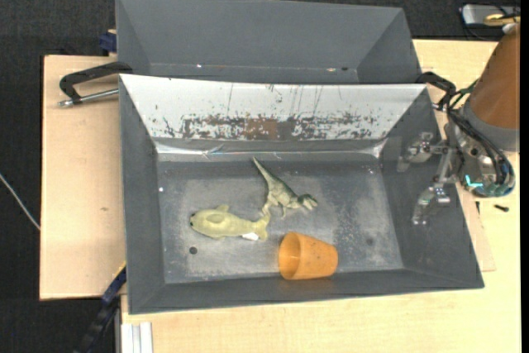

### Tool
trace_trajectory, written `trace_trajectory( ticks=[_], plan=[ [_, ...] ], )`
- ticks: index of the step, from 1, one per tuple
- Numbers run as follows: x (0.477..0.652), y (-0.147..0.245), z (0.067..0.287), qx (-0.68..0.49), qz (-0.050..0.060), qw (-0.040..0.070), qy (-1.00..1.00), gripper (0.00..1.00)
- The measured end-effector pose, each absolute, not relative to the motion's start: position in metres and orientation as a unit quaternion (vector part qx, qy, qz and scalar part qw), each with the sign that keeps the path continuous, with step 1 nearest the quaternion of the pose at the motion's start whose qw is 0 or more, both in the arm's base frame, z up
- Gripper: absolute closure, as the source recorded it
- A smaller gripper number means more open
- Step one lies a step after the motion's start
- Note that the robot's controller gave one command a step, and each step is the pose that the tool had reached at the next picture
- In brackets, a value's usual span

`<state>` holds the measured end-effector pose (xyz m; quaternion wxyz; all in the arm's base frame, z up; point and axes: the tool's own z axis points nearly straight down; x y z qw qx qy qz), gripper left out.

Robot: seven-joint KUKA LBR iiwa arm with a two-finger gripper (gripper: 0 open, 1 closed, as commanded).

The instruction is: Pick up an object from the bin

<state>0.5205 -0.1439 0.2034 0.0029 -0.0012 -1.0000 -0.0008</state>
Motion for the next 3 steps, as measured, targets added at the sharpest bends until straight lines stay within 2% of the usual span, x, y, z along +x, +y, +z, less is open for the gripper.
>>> trace_trajectory(
  ticks=[1,2,3],
  plan=[
    [0.550,-0.089,0.144,0.078,-0.002,0.001,-0.997,0.00],
    [0.587,-0.016,0.123,0.211,-0.001,-0.004,-0.977,0.00],
    [0.579,0.039,0.071,0.140,0.000,-0.002,-0.990,0.00]
  ],
)
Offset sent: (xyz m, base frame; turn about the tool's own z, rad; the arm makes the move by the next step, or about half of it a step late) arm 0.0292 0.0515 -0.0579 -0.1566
